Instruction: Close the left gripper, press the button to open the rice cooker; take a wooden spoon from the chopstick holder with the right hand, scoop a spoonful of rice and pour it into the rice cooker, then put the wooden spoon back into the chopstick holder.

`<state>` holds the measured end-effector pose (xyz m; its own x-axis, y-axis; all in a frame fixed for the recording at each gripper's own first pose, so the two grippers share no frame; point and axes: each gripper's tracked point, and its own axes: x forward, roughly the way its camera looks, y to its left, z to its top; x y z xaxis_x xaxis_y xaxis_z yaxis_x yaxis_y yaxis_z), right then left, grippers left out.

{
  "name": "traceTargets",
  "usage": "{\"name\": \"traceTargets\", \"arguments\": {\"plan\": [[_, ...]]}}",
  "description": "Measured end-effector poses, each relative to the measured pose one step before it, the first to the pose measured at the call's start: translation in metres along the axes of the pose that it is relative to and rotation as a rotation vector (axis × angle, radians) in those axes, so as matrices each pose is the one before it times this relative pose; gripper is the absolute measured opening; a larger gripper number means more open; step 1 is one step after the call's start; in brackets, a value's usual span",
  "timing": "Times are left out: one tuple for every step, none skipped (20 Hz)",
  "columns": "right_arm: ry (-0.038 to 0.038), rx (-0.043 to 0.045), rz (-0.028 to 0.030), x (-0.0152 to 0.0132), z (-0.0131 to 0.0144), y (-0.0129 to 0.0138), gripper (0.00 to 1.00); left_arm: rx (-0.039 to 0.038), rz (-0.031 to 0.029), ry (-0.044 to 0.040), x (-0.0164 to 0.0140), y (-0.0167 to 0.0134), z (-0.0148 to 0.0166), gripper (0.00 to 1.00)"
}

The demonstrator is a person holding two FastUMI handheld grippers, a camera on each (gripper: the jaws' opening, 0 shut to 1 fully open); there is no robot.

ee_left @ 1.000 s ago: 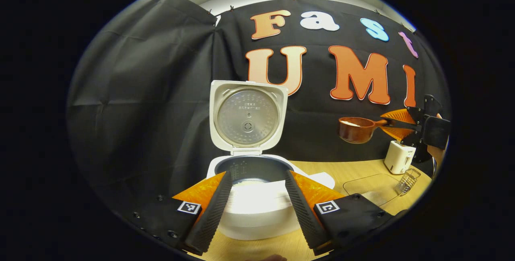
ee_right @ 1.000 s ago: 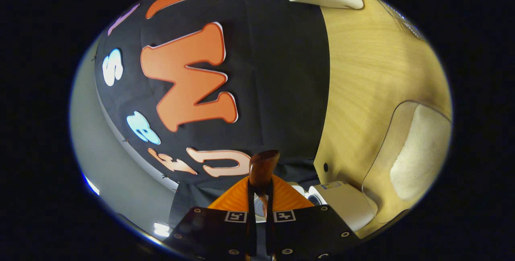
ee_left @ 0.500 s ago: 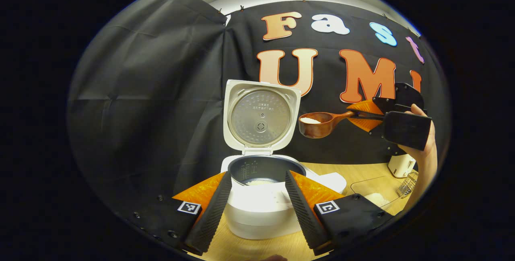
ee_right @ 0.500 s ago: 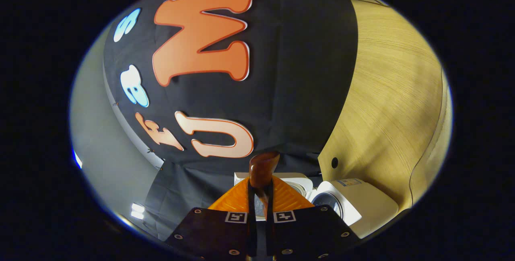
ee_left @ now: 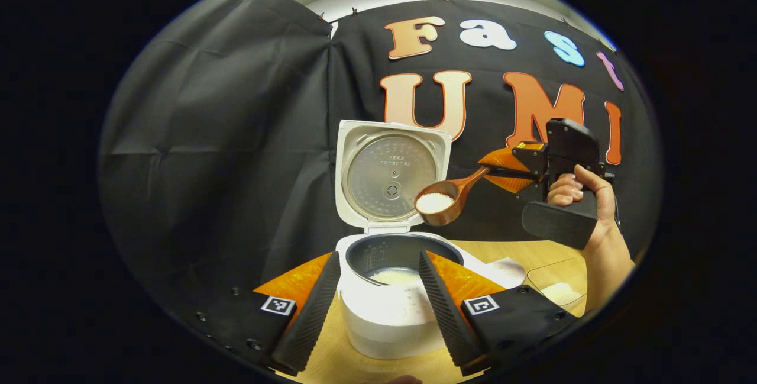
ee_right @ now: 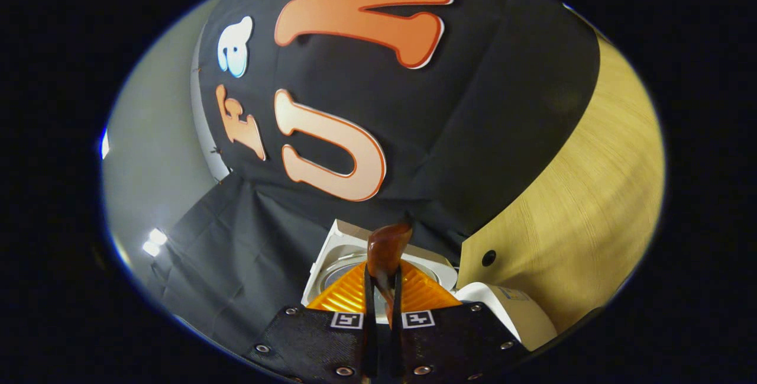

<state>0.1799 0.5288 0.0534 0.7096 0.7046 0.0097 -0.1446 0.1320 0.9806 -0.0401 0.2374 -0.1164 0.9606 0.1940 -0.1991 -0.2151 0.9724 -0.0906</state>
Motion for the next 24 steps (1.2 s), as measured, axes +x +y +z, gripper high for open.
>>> {"name": "traceTargets", "arguments": {"plan": [[0.00438,-0.04972,0.01089,0.00334,-0.00231,0.00420,0.09,0.00380,-0.00260,0.00235,0.00345,0.00122,0.00048,0.88],[0.00364,-0.05333,0.00585,0.00311,-0.00502,0.00339,0.09,0.00148,-0.00419,0.00360,0.00387,0.00021,-0.00042,0.88],[0.01006,-0.05156,0.01803,0.00327,-0.00478,0.00522,0.09,0.00087,-0.00719,0.00526,0.00201,-0.00010,-0.00079,0.88],[0.00878,-0.05817,0.00591,0.00295,-0.00597,0.00329,0.09,0.00182,-0.00614,0.00459,0.00250,0.00045,-0.00032,0.88],[0.00908,-0.05353,0.01173,0.00171,-0.00444,0.00492,0.09,0.00339,-0.00474,0.00453,0.00232,0.00013,-0.00080,0.88],[0.00646,-0.05724,-0.00397,0.00194,-0.00580,0.00138,0.09,0.00262,-0.00393,0.00246,0.00169,0.00039,-0.00010,0.88],[0.00296,-0.04574,0.00567,0.00112,-0.00284,0.00361,0.09,0.00214,-0.00583,0.00321,0.00097,0.00042,-0.00072,0.88],[0.00105,-0.05104,-0.00102,0.00222,-0.00258,0.00235,0.09,-0.00258,-0.00404,-0.00039,0.00177,0.00064,0.00099,0.88],[0.00004,-0.03339,0.00946,0.00116,-0.00158,0.00508,0.09,-0.00138,-0.00282,-0.00017,0.00123,0.00112,-0.00045,0.88],[-0.00394,-0.04147,-0.00038,0.00081,-0.00027,0.00037,0.09,-0.00041,-0.00165,-0.00268,0.00170,0.00106,0.00067,0.87],[-0.00723,-0.03664,0.01352,-0.00007,0.00010,0.00311,0.09,-0.00066,-0.00093,-0.00061,0.00042,0.00085,0.00004,0.87],[-0.00904,-0.05492,0.00685,-0.00049,0.00087,0.00268,0.09,-0.00187,-0.00098,0.00133,0.00138,0.00126,0.00022,0.88],[-0.01332,-0.05083,0.01393,-0.00215,0.00382,0.00540,0.09,-0.00078,-0.00245,-0.00490,-0.00046,0.00087,-0.00009,0.88],[-0.01466,-0.06367,0.01025,-0.00224,0.00296,0.00324,0.09,-0.00182,-0.00101,-0.00252,0.00055,0.00119,0.00101,0.87],[-0.01538,-0.04743,0.01271,-0.00217,0.00118,0.00440,0.09,0.00049,-0.00476,-0.00542,0.00040,0.00017,0.00183,0.88],[-0.01150,-0.05159,0.01179,-0.00283,0.00297,0.00401,0.09,-0.00121,-0.00397,-0.00467,0.00092,-0.00006,0.00159,0.88],[-0.00945,-0.03713,0.01731,-0.00220,0.00410,0.00266,0.09,0.00213,-0.00626,-0.00434,0.00179,-0.00246,0.00138,0.88],[-0.01006,-0.03749,0.00977,-0.00034,0.00204,0.00121,0.09,-0.00043,-0.00100,-0.00269,0.00060,-0.00030,0.00112,0.88],[-0.00805,-0.03218,0.01921,-0.00045,-0.00008,0.00408,0.09,0.00187,-0.00758,0.00009,0.00138,-0.00004,-0.00015,0.88],[-0.00641,-0.04795,0.02155,-0.00139,0.00166,0.00236,0.09,-0.00040,-0.00490,0.00007,0.00049,-0.00102,-0.00005,0.88],[-0.00671,-0.05220,0.02577,-0.00075,0.00060,0.00488,0.09,0.00236,-0.00852,0.00080,0.00138,-0.00113,-0.00104,0.88],[-0.01112,-0.06077,0.01488,-0.00144,0.00157,0.00242,0.09,0.00020,-0.00183,-0.00201,0.00042,-0.00013,0.00103,0.89],[-0.01110,-0.05733,0.01458,-0.00040,0.00119,0.00466,0.09,0.00072,-0.00375,-0.00287,0.00062,-0.00105,0.00143,0.88],[-0.01206,-0.06155,0.00307,-0.00216,0.00376,0.00116,0.09,0.00098,-0.00381,-0.00614,0.00010,-0.00045,0.00233,0.88]]}}
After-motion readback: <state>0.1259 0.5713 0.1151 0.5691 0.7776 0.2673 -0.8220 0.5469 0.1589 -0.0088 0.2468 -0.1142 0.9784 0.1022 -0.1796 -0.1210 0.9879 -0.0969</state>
